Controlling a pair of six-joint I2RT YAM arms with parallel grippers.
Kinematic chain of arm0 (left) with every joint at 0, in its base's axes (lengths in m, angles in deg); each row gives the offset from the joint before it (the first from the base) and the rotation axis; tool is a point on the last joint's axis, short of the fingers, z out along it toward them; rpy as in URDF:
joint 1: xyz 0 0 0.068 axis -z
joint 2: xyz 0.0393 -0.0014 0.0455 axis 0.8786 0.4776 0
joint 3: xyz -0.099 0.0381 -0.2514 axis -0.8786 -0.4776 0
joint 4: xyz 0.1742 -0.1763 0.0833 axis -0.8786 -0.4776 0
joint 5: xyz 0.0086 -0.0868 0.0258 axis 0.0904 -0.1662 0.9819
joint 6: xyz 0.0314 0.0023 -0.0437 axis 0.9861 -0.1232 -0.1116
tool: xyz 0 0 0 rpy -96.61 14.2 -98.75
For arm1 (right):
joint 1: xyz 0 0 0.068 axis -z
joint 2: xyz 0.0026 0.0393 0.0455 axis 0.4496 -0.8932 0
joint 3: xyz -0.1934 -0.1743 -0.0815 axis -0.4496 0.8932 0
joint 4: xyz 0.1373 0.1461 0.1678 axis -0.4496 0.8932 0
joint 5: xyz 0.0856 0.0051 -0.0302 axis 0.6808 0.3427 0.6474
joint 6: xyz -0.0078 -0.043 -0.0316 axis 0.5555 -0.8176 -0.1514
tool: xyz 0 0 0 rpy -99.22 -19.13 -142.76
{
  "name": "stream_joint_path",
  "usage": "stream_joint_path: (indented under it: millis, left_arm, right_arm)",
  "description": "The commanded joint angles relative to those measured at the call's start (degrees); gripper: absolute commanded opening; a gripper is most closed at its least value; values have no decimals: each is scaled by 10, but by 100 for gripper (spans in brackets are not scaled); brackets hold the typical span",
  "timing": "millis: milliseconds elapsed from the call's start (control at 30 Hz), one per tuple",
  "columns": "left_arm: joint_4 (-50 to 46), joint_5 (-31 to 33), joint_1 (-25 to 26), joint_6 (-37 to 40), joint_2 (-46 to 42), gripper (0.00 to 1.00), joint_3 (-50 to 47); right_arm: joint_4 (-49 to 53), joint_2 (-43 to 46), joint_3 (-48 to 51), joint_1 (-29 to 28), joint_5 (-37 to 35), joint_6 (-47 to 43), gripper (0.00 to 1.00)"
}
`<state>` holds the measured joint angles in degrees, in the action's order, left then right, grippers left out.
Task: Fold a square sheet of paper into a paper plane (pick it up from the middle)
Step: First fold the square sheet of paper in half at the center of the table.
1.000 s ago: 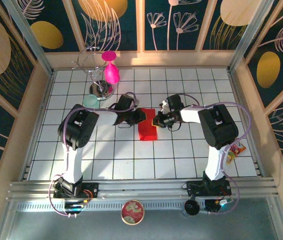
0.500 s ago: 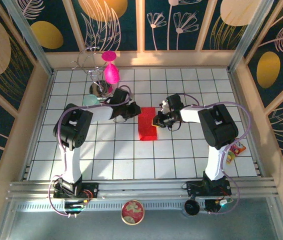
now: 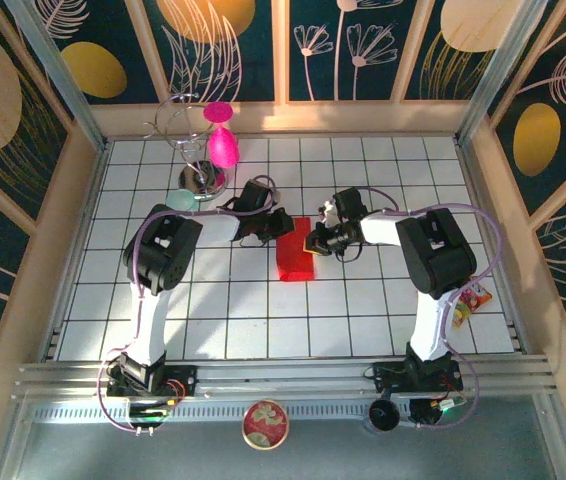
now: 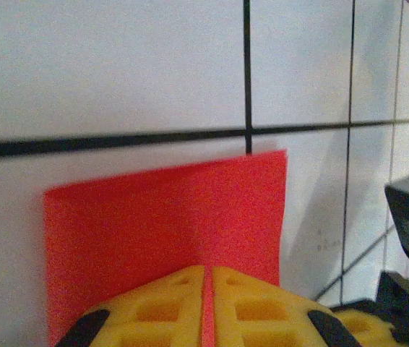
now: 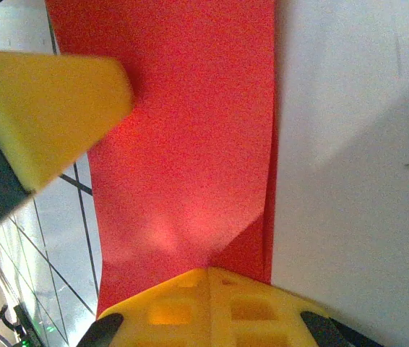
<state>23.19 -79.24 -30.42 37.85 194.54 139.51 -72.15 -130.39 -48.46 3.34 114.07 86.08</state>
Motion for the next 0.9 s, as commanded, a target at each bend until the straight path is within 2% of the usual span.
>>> stream_joint_path:
  millis: [0,300,733,867]
  left_arm:
    - [-58,49,-5,21,16,11,19]
    - [-133,100,-40,59,54,11,83]
    - [-198,126,-79,107,85,12,175]
    - [-226,136,-82,122,70,12,200]
  right_arm:
    - [103,-109,48,6,-247,-17,0]
    - [111,-109,43,6,-268,-15,0]
    - [115,-105,37,10,-272,-18,0]
    - [116,-101,33,10,-271,-23,0]
